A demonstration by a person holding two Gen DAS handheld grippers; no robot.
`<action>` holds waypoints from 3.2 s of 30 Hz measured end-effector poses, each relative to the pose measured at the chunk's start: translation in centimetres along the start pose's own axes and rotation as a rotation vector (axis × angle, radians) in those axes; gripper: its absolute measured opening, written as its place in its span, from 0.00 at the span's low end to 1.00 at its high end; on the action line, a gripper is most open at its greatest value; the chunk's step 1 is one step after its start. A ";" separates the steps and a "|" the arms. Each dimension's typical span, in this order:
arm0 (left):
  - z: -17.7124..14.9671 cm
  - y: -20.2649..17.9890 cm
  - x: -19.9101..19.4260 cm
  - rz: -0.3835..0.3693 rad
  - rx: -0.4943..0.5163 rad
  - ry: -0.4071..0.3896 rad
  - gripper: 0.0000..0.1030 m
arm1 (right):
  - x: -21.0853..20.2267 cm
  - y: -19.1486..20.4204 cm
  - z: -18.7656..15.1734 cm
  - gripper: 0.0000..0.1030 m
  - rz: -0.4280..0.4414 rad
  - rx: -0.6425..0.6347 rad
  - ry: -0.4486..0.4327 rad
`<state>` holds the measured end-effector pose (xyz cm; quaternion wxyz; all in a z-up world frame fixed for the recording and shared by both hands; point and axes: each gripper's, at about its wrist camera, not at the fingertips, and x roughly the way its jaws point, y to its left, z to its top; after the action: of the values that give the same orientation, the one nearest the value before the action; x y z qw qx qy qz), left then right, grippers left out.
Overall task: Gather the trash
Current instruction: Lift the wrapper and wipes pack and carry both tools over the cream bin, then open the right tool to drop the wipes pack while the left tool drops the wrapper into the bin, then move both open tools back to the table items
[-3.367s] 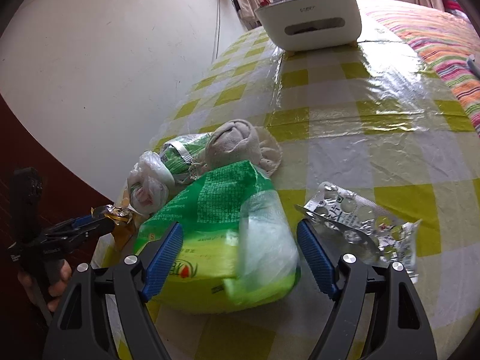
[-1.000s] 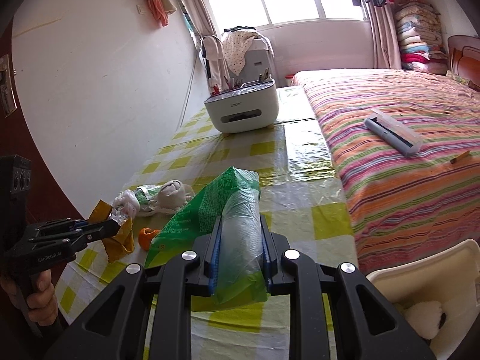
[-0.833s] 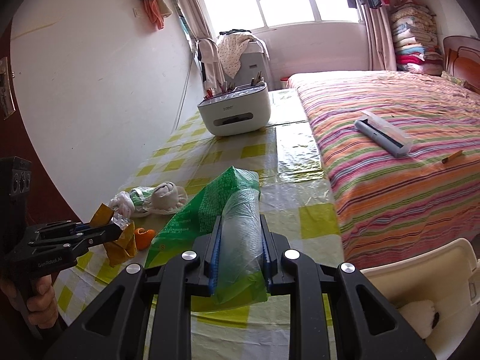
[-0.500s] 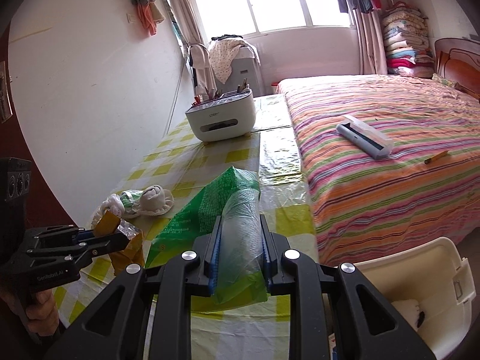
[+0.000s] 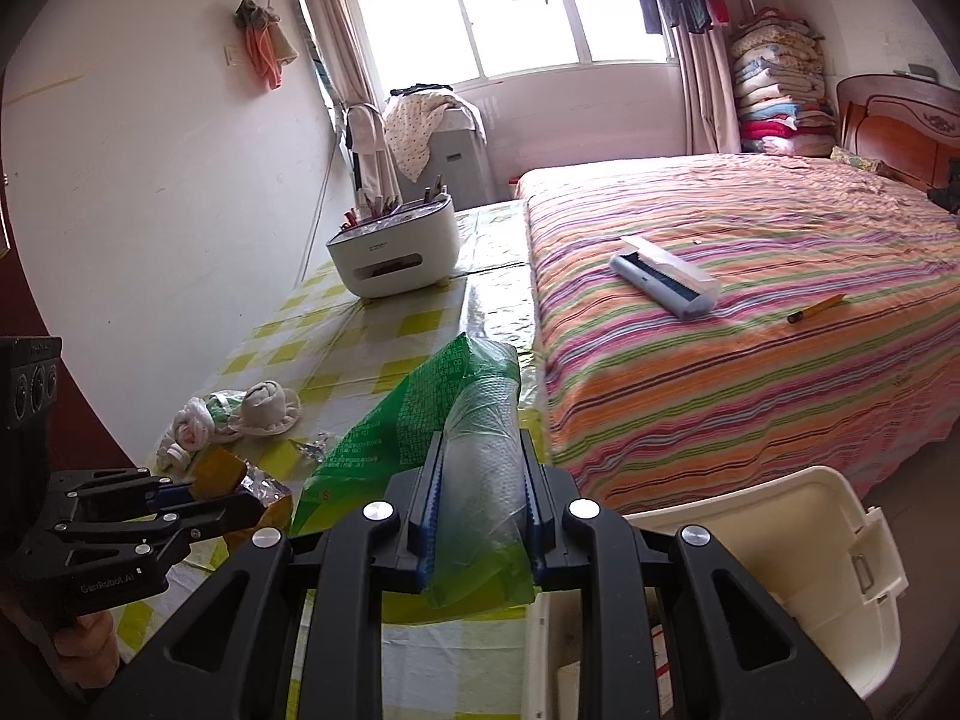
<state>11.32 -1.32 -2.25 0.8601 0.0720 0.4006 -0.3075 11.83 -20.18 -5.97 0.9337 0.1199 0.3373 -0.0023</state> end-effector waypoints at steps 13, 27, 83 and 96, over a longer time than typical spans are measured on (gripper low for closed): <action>-0.2 -4.6 1.0 -0.040 0.063 0.011 0.21 | -2.3 -4.5 -0.5 0.21 -0.100 0.047 -0.025; 0.0 -8.6 1.4 -0.112 0.096 0.014 0.21 | -4.3 -7.0 -0.7 0.23 -0.245 0.039 -0.072; 2.6 -12.3 2.5 -0.069 0.176 -0.041 0.83 | -9.0 -12.5 0.1 0.66 -0.347 0.289 -0.283; 5.2 -2.5 -1.1 0.071 -0.034 -0.109 0.86 | -4.9 -7.6 1.4 0.72 -0.251 0.242 -0.217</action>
<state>12.61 -4.72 2.34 0.8920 0.0548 0.3557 -0.2736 8.28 -28.23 -3.49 0.9357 0.1872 0.2445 -0.1721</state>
